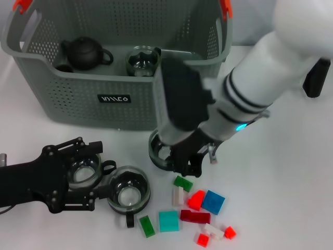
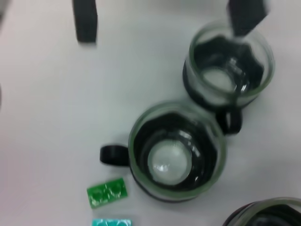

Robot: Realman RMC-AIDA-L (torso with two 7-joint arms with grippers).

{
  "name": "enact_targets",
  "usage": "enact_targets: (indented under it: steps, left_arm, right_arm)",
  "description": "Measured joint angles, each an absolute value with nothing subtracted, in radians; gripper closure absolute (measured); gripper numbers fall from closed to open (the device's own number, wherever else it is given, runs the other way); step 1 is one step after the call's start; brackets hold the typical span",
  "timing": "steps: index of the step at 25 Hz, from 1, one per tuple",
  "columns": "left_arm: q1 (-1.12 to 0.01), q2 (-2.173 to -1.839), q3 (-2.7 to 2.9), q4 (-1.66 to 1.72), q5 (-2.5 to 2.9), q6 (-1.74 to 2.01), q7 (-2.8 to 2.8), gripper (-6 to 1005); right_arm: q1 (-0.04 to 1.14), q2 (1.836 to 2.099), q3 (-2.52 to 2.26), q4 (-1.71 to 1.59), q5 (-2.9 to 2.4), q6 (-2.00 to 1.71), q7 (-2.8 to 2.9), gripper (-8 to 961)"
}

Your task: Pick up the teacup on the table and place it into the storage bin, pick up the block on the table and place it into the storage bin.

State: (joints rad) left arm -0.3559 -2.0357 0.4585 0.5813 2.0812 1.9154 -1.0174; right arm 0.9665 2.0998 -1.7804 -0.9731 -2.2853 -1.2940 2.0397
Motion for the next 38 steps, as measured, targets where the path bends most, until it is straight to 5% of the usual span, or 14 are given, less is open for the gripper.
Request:
enact_targets:
  steps: [17,30,38]
  left_arm:
    - [-0.363,-2.033,0.467,0.588,2.086,1.927,-1.016,66]
    - [-0.378,-2.025,0.471,0.591,2.100,1.942,-1.019,66]
    - [-0.380,-2.023,0.471,0.591,2.101,1.941,-1.019,65]
  right_arm:
    - [0.917,2.081,-1.098,-1.292,-2.003,-1.702,1.985,894]
    - [1.021,2.049,-1.056,-1.011,-2.109,-1.305,1.981,893]
    - [1.163,2.078,-1.095,-0.729,-2.255,-1.019,1.949,895]
